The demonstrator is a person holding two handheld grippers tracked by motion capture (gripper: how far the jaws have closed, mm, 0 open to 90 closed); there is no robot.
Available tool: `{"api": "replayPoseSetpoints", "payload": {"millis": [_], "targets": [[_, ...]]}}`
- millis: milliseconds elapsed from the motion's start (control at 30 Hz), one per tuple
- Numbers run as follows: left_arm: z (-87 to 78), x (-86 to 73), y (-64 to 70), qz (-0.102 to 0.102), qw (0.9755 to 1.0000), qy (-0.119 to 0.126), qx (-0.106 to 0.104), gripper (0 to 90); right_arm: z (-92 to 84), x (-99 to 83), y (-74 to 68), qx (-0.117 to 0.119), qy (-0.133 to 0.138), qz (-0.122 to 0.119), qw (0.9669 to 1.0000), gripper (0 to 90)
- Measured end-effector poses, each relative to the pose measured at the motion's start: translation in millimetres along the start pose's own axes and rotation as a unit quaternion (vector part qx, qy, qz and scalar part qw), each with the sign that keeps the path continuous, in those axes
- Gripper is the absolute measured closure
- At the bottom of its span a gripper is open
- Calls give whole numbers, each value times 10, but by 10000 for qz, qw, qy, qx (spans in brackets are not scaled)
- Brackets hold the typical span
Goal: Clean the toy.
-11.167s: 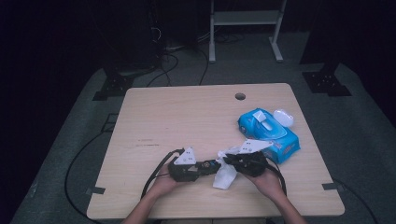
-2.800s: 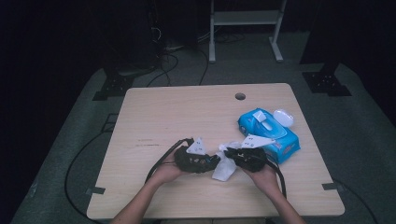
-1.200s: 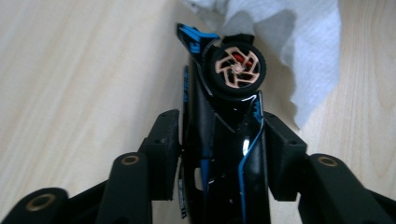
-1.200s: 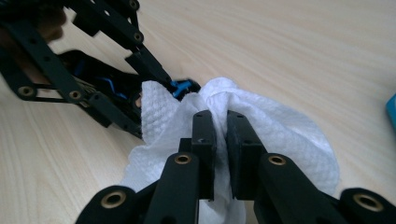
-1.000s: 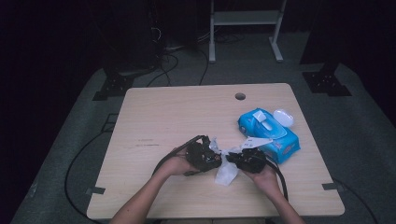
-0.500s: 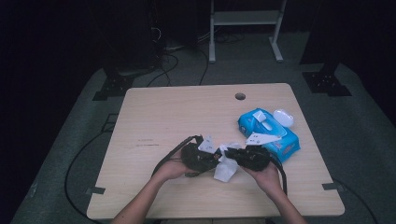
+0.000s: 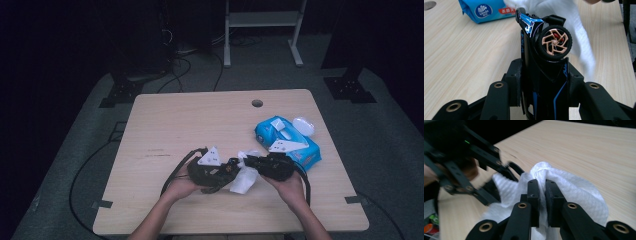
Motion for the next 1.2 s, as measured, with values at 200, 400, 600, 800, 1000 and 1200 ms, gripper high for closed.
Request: {"api": "replayPoseSetpoints", "payload": {"millis": [200,400,600,800,1000,1200], "targets": [[-96,32,-47,-21,9997,194,127,577,47,187,-218,224,173,-367,9989,821],[-177,48,-69,-96,9991,376,140,577,15,35,18,-54,0,-73,10000,825],[-149,67,-65,-117,9989,441,120,577,42,31,1,115,82,20,9999,825],[-142,76,-61,-192,9985,507,63,577,26,133,-66,257,302,55,9992,826],[-158,83,-61,-181,9985,510,89,577,28,167,-98,387,426,142,9982,827],[-177,83,-69,-179,9982,567,103,577,26,178,-95,454,466,159,9978,827]]}}
Point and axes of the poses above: each handheld gripper's, and its own axes: z roughly forward along the jaws, x roughly out of its top, y roughly to its right, the point moved 3 cm from there along z, roughly forward along the jaws, and after that the axes turned 12 degrees about y, right-handed, at the moved point
